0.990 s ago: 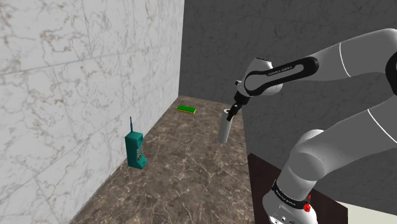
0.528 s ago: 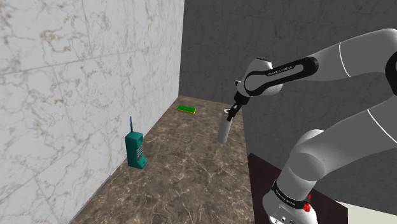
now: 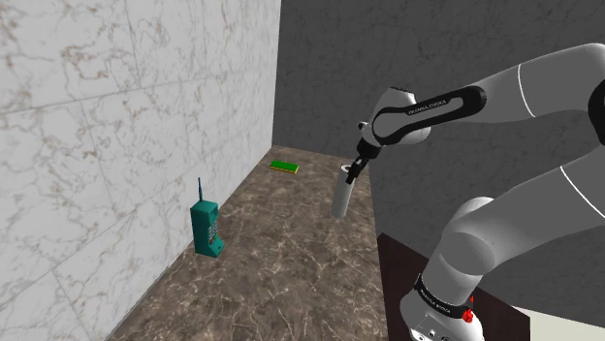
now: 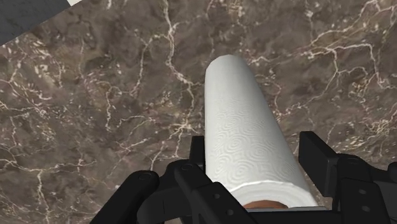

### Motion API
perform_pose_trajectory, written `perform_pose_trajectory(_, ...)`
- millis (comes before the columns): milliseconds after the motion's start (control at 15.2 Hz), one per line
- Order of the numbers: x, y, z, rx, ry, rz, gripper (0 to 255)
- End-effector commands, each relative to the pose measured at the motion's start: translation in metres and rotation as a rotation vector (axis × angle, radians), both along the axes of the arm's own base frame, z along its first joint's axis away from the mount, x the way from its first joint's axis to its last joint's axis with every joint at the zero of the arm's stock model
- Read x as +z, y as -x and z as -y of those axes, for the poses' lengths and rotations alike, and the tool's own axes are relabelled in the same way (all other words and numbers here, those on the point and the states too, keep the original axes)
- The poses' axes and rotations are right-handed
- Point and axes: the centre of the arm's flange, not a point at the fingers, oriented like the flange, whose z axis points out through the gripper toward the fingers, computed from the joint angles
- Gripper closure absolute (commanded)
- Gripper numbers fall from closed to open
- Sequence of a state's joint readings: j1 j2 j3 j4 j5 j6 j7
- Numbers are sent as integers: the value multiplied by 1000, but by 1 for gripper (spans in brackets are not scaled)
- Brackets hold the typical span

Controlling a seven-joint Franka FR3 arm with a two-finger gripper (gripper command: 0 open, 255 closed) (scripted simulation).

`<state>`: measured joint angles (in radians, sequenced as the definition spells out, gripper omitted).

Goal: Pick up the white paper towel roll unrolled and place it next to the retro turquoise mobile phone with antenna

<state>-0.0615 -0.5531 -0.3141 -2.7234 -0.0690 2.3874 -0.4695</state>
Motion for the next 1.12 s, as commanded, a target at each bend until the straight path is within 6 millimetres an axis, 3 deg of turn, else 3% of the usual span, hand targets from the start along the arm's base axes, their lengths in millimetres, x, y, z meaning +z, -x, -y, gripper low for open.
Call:
perform_pose_trajectory(0, 8, 0, 0, 0, 0, 0, 255)
perform_pose_trajectory(1056, 92, 0, 0, 0, 0, 0, 255)
